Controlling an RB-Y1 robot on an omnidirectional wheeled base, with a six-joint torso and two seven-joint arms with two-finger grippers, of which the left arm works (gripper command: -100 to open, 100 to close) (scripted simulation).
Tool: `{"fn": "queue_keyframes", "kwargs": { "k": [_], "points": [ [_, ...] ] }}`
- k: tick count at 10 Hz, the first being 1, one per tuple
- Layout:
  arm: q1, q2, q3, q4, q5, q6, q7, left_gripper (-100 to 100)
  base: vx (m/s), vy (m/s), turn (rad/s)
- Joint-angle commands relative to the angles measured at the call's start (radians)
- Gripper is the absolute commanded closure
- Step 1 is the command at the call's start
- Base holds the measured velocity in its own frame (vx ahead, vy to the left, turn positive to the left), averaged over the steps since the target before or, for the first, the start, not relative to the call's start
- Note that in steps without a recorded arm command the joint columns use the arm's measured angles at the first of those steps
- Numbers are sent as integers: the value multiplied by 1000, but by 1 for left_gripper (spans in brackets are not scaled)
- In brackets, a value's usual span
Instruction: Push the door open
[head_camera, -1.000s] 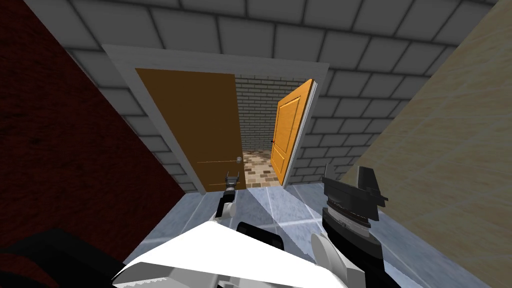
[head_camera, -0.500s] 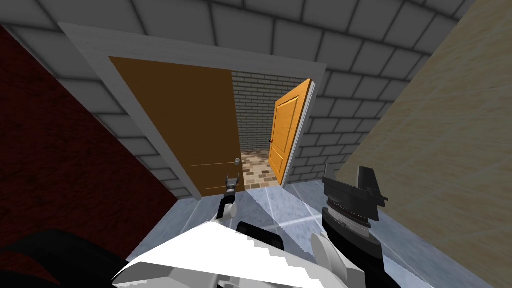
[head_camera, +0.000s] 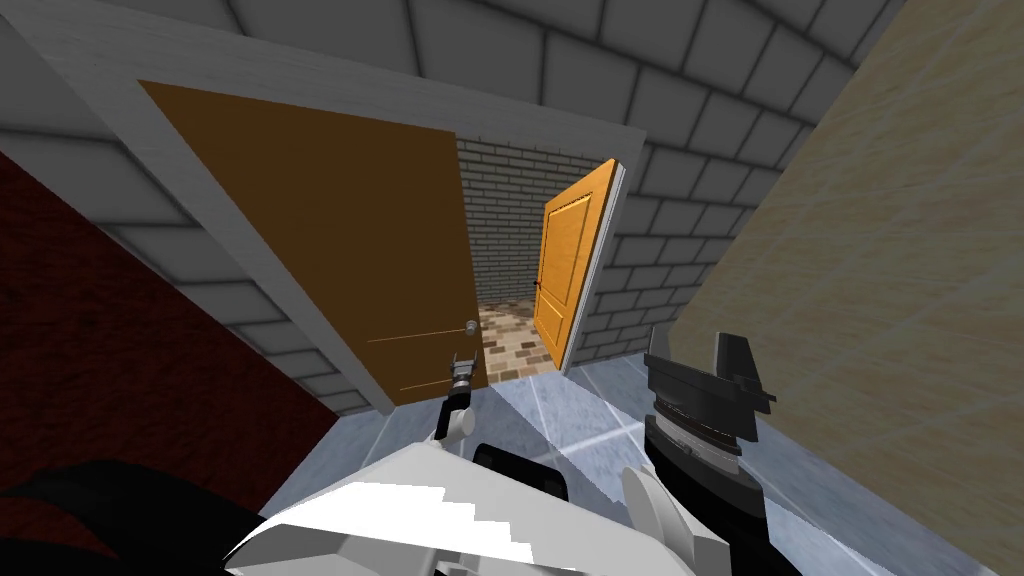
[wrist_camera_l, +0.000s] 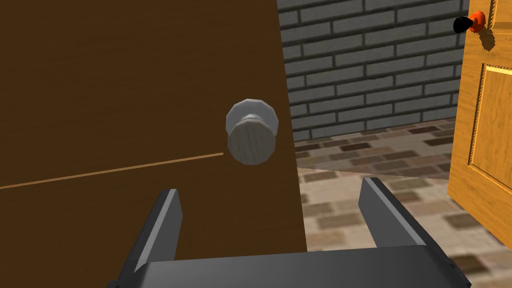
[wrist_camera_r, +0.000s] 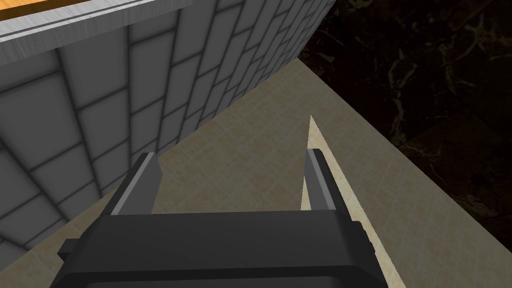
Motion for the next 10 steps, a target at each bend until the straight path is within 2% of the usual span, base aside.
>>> {"fn": "queue_keyframes", "kwargs": {
  "k": [1,4,5,6,9,10],
  "points": [
    [-11,-1,-8,35,24,-11,23,-100,55,96,-126],
    [-30,-1,-19,89,61,-27,57,-100,37,78,-91],
    [-42,-1,-26,123,85,-37,79,-100,46,72,-165],
    [-47,-1,-29,135,93,-40,86,-100,45,81,-91],
    [-71,-1,-42,204,141,-60,130,-100,46,87,-104],
    [-69,-1,-41,198,131,-59,124,-100,21,42,-18]
  ]
}}
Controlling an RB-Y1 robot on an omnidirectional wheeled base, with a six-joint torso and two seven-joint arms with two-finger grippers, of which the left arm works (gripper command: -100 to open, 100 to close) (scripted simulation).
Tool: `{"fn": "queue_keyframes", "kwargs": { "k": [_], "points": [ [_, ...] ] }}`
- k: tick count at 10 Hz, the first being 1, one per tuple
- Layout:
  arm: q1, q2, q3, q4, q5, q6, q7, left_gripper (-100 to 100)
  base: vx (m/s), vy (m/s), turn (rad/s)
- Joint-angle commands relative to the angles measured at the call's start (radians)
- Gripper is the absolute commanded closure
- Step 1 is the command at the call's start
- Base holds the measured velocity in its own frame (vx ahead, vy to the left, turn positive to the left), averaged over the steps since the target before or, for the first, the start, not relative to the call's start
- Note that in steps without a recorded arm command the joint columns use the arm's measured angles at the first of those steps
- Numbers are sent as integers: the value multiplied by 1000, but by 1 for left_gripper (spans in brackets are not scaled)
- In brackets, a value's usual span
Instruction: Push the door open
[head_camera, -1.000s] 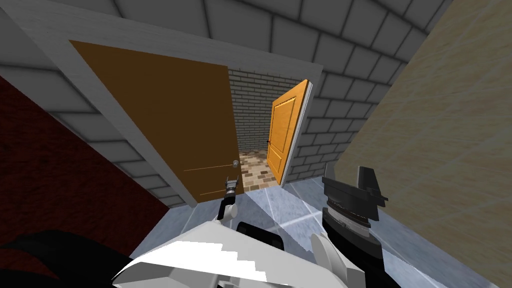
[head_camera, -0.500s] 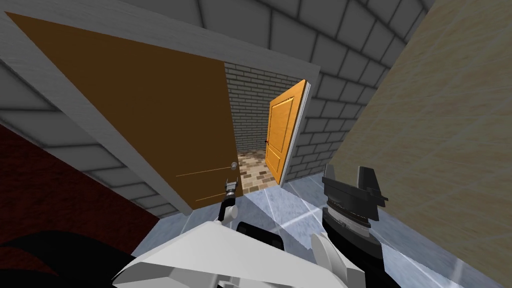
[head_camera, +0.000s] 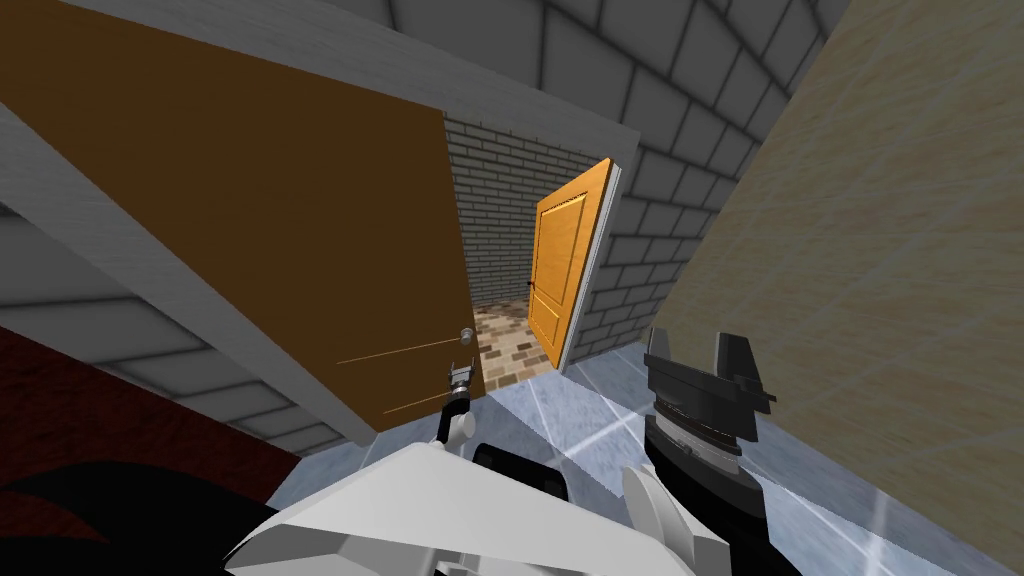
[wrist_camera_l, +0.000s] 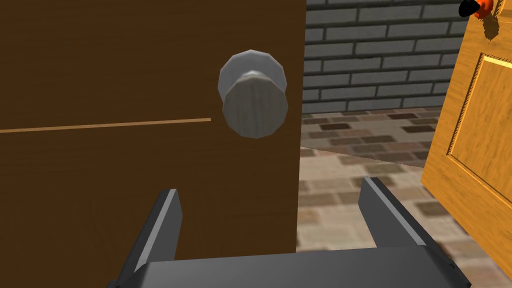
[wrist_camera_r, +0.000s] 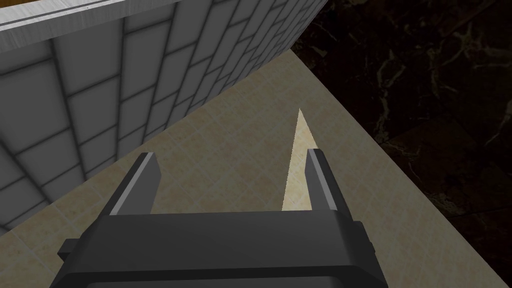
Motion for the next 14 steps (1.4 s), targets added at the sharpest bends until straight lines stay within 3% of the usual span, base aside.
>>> {"fn": "queue_keyframes", "kwargs": {
  "k": [1,9,10,14],
  "points": [
    [-1,3,2,3,2,0,3,-100,93,58,-17],
    [-7,16,11,19,9,-1,18,-100,169,90,-24],
    [-7,16,11,19,9,-1,18,100,-10,-2,7],
    [-7,16,11,19,9,-1,18,100,-9,-3,-3]
  ]
}}
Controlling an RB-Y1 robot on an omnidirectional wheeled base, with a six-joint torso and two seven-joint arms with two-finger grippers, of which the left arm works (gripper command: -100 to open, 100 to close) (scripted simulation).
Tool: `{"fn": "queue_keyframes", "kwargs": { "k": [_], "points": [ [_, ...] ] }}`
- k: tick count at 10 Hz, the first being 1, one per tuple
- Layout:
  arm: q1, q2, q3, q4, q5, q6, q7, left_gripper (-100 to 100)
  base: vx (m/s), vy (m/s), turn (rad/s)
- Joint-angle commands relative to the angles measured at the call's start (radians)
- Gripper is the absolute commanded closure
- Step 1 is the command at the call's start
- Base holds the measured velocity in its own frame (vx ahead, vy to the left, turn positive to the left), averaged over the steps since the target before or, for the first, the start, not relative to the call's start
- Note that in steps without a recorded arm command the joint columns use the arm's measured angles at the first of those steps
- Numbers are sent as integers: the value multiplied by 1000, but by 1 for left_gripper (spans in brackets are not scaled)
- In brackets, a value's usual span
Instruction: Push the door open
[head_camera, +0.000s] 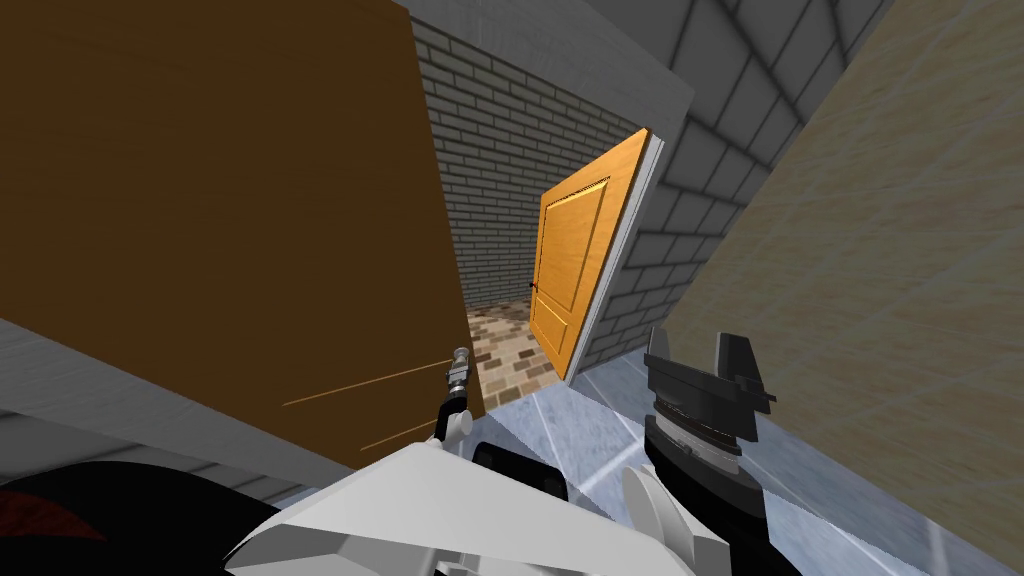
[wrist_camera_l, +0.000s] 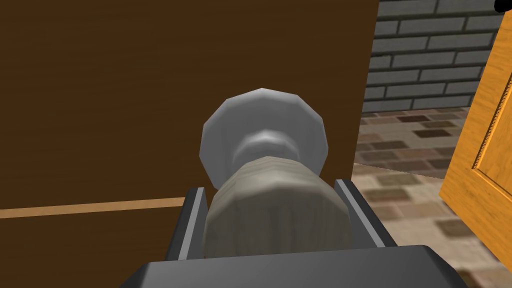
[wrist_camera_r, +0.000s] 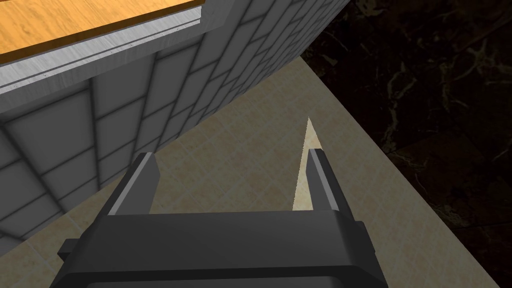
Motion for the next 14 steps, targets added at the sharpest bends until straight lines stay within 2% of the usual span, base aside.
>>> {"fn": "queue_keyframes", "kwargs": {
  "k": [1,5,9,14],
  "points": [
    [4,-4,-3,0,-1,-2,0,100,0,0,0],
    [40,-5,60,-29,29,-15,-14,100,174,30,-65],
    [93,-12,142,-69,69,-34,-33,100,184,69,-117],
    [148,-19,226,-109,110,-55,-53,100,148,62,-95]
  ]
}}
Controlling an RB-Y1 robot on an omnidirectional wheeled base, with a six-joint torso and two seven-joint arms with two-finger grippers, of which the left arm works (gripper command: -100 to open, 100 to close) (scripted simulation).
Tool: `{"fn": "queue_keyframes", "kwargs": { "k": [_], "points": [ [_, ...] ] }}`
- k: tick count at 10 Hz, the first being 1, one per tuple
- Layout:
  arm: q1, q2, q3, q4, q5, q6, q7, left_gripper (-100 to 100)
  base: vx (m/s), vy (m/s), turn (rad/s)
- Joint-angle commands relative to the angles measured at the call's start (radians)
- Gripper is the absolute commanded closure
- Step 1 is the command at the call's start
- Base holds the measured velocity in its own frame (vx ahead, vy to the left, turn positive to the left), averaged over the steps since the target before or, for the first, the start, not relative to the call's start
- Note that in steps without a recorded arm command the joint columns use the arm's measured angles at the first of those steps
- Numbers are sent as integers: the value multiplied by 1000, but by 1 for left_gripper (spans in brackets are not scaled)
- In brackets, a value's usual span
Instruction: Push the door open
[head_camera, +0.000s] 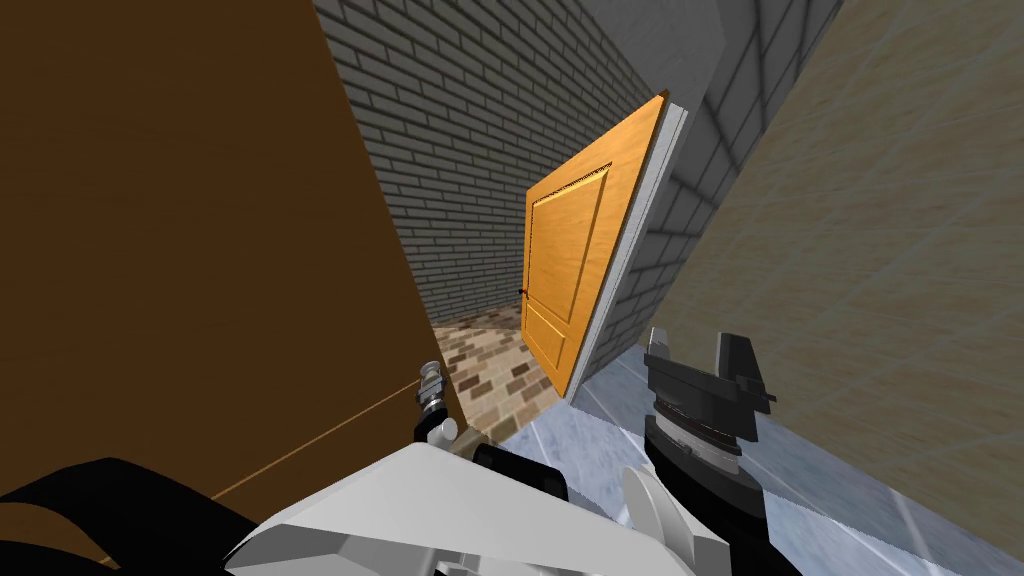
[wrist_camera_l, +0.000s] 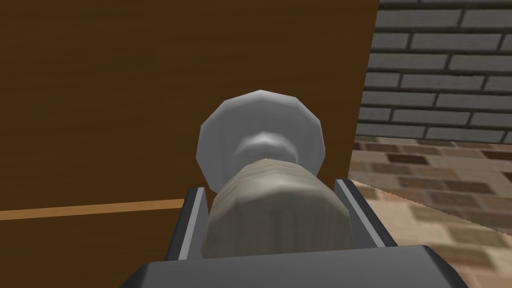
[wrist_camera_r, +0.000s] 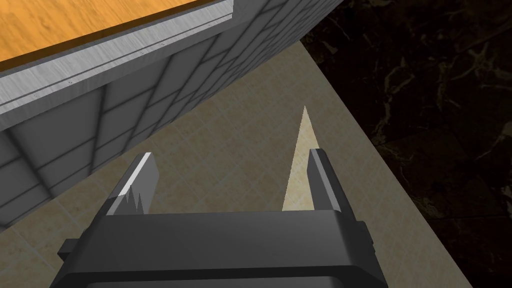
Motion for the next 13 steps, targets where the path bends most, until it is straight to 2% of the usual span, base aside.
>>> {"fn": "queue_keyframes", "kwargs": {
  "k": [1,2,5,6,8,9,13],
  "points": [
    [22,2,18,-30,11,5,-17,100,90,45,-24],
    [38,0,43,-42,23,-1,-23,100,101,29,-86],
    [62,-4,80,-60,41,-10,-32,100,108,52,-71],
    [78,-6,104,-72,53,-16,-37,100,117,72,-107],
    [78,-6,104,-72,53,-16,-37,100,69,39,-20],
    [93,-8,127,-83,64,-21,-43,100,66,31,-86],
    [121,-13,170,-104,85,-32,-53,100,102,53,-63]
  ]
}}
